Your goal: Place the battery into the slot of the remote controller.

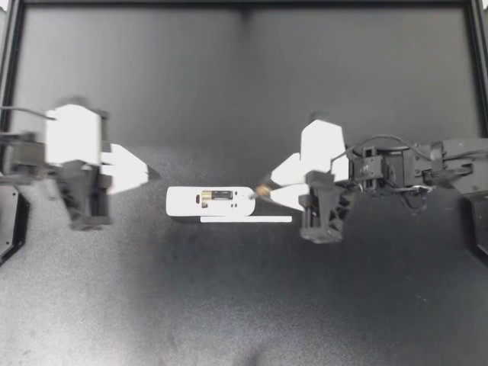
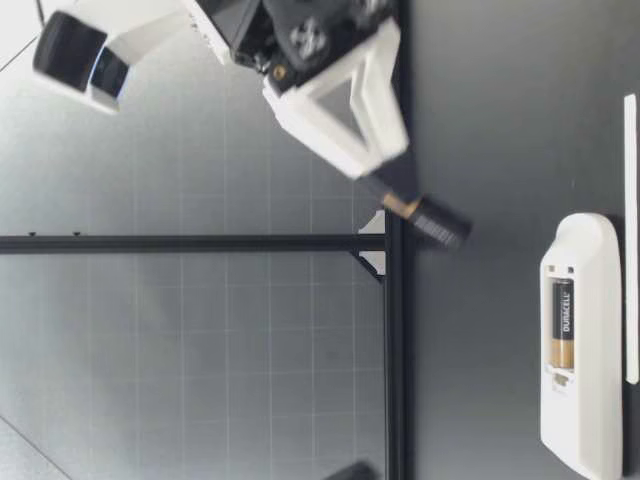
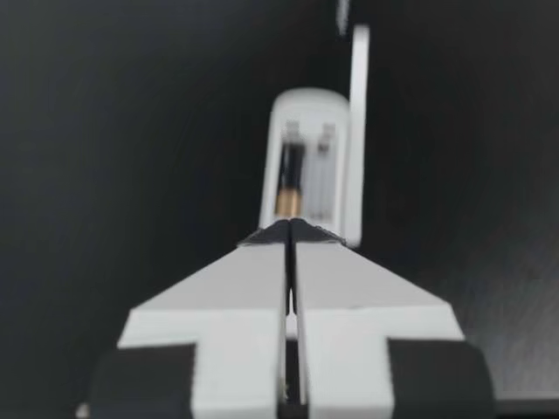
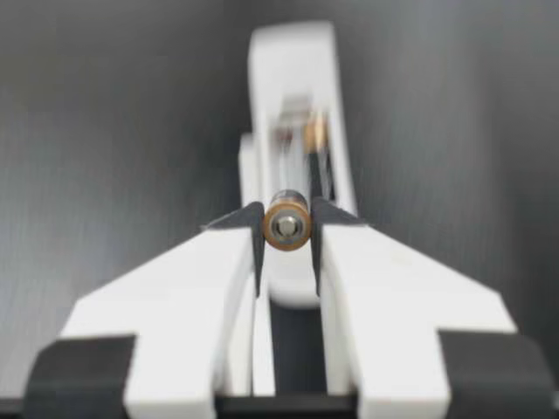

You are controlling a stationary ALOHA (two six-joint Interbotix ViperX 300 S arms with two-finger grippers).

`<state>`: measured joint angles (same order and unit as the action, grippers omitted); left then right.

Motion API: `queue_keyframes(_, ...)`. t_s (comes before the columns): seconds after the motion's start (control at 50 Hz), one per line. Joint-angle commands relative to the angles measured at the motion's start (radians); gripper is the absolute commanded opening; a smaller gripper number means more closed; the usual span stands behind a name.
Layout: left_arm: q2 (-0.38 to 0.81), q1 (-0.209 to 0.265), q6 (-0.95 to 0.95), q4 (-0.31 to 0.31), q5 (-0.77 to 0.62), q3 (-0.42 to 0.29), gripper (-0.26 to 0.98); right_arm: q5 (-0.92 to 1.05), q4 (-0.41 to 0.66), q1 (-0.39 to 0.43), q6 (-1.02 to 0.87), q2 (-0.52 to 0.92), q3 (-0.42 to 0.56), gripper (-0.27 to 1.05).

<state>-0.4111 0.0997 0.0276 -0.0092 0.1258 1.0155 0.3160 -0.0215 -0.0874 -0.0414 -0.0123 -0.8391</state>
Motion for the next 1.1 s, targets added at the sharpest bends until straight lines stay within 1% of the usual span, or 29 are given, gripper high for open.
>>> queue_keyframes(0.0,0.057,0.005,0.0,0.005,0.026,-0.049,-0.23,0.195,-0.012,-0.008,-0.002,0.032,-0.008,0.04)
queue_keyframes(0.06,0.087,0.005,0.0,0.006,0.034,-0.061,-0.23,0.287,-0.012,-0.008,-0.003,0.071,-0.014,0.04)
queue_keyframes(0.12,0.106,0.005,0.0,0.006,0.034,-0.066,-0.23,0.321,-0.012,-0.008,-0.003,0.098,-0.012,0.04)
queue_keyframes(0.38,0.195,0.005,-0.005,0.006,0.034,-0.074,-0.23,0.364,-0.011,-0.008,0.003,0.189,0.015,0.04)
queue_keyframes(0.8,0.316,0.005,0.0,0.005,0.032,-0.12,-0.23,0.357,-0.008,-0.008,0.002,0.253,0.055,0.04)
queue_keyframes(1.08,0.334,0.005,0.0,0.002,0.032,-0.115,-0.23,0.307,-0.002,0.012,0.002,0.291,0.094,0.04)
